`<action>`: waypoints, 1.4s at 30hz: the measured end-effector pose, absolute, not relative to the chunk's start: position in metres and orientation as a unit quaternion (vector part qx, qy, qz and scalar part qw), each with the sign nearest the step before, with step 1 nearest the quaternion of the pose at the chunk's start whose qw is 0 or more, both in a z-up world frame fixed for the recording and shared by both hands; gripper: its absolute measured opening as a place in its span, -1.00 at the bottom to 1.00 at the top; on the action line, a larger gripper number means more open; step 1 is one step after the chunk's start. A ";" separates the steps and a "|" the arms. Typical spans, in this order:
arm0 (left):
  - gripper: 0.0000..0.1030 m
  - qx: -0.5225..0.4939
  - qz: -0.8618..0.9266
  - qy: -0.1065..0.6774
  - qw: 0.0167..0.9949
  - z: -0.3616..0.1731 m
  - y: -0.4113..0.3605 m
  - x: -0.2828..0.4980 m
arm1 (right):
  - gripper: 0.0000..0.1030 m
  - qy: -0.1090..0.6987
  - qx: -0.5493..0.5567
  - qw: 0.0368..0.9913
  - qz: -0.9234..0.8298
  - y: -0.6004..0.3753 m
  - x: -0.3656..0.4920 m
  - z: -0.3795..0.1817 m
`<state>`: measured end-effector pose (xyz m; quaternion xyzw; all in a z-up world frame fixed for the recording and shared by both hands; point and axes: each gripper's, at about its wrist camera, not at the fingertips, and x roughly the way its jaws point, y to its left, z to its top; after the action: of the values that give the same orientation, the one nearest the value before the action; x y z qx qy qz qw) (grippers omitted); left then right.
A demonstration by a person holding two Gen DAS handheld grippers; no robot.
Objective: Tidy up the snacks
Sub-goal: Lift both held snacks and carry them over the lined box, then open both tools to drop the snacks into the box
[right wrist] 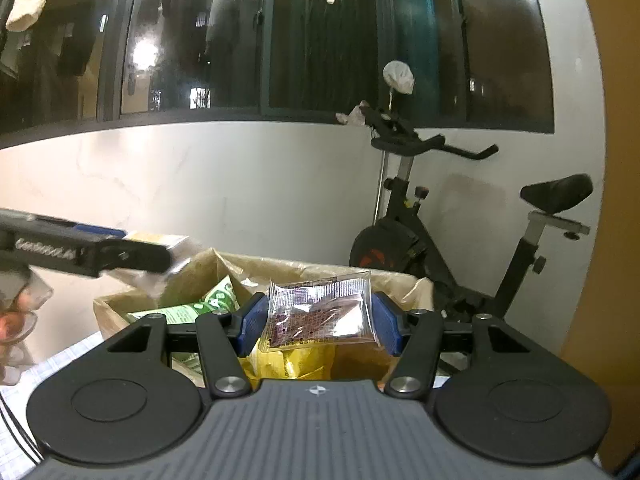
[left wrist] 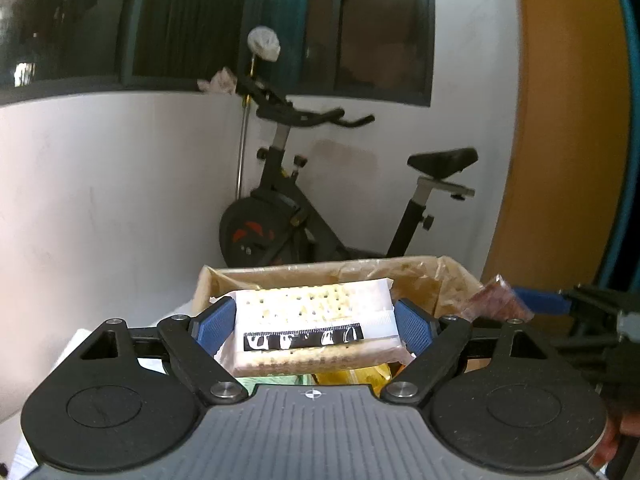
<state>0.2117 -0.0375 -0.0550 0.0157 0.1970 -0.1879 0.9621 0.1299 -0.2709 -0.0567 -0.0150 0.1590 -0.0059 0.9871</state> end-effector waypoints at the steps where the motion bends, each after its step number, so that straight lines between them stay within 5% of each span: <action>1: 0.70 0.014 -0.187 0.203 0.961 -0.058 -0.040 0.215 | 0.15 0.164 -0.014 0.986 -0.005 -0.270 0.135 -0.061; 10: 0.74 0.055 -0.204 0.221 0.952 -0.085 -0.057 0.233 | 0.18 0.201 -0.005 0.980 -0.007 -0.276 0.161 -0.091; 15: 0.87 0.070 -0.200 0.208 0.955 -0.090 -0.057 0.230 | 0.51 0.208 -0.005 0.978 -0.007 -0.276 0.166 -0.097; 35: 0.87 0.043 -0.166 0.210 0.963 -0.069 -0.031 0.209 | 0.63 0.212 -0.027 0.977 -0.014 -0.255 0.152 -0.084; 42: 0.87 0.041 -0.168 0.187 0.967 -0.052 -0.022 0.179 | 0.83 0.204 -0.018 0.979 -0.021 -0.247 0.132 -0.066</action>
<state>0.1794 -0.0216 -0.0519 0.0412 0.1870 -0.1678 0.9670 0.1323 -0.2468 -0.0660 -0.0175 0.2037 -0.0209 0.9787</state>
